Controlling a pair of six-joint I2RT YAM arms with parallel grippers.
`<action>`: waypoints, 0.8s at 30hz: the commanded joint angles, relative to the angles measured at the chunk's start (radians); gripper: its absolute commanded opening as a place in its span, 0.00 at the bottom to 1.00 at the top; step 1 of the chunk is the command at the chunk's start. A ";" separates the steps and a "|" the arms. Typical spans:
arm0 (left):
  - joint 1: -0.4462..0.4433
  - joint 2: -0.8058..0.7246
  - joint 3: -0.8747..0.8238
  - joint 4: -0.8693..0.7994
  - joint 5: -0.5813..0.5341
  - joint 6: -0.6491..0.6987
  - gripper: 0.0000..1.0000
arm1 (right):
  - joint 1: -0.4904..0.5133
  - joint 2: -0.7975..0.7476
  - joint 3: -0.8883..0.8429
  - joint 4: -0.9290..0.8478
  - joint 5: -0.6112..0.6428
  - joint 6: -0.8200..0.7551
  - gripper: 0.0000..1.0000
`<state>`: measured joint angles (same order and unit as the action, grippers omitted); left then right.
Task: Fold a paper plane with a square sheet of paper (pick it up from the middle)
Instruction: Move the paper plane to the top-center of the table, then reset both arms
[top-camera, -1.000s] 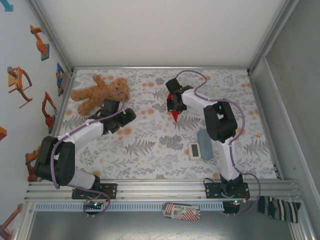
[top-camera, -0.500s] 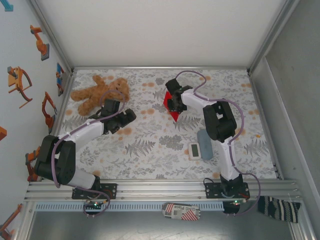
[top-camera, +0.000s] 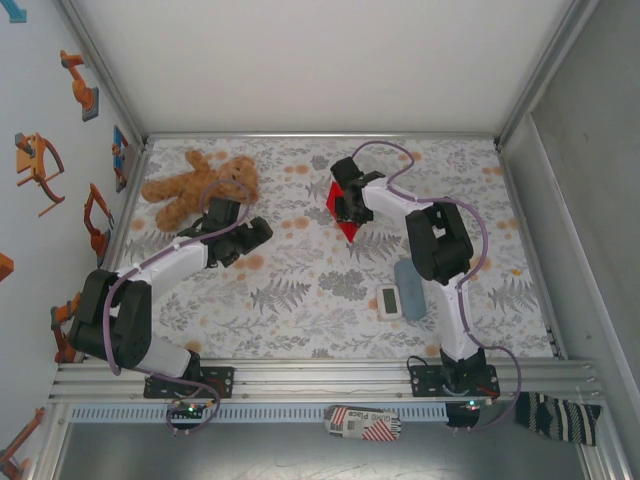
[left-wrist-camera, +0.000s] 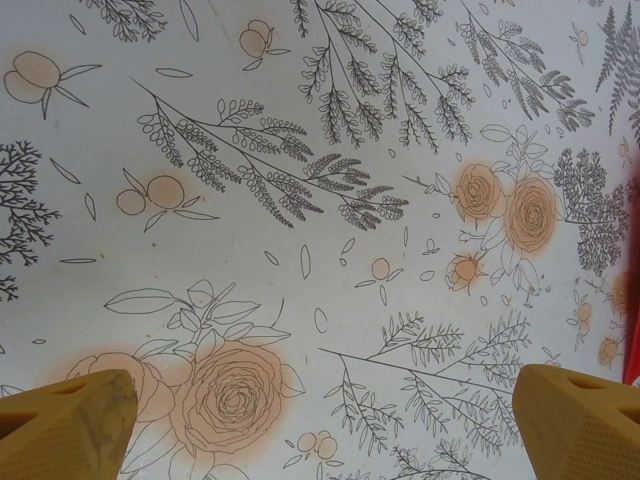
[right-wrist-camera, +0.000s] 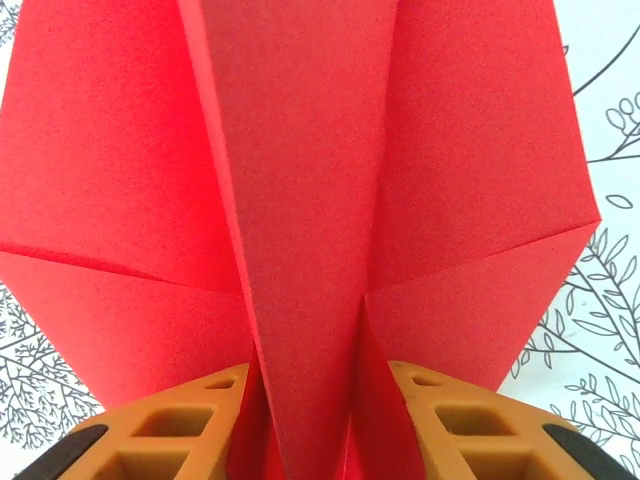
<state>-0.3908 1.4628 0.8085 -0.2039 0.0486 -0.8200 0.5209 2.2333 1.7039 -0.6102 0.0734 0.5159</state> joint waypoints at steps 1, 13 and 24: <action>0.006 -0.034 0.038 -0.040 -0.018 0.025 0.96 | -0.018 -0.021 0.013 -0.037 0.002 0.024 0.37; 0.008 -0.155 0.098 -0.151 -0.164 0.090 0.96 | -0.036 -0.330 -0.040 -0.042 0.060 0.020 0.43; 0.020 -0.388 0.002 -0.076 -0.604 0.243 0.96 | -0.170 -0.836 -0.499 0.187 0.424 -0.118 0.93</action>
<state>-0.3779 1.1172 0.8616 -0.3164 -0.3782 -0.6582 0.3794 1.4742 1.2972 -0.5106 0.3565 0.4561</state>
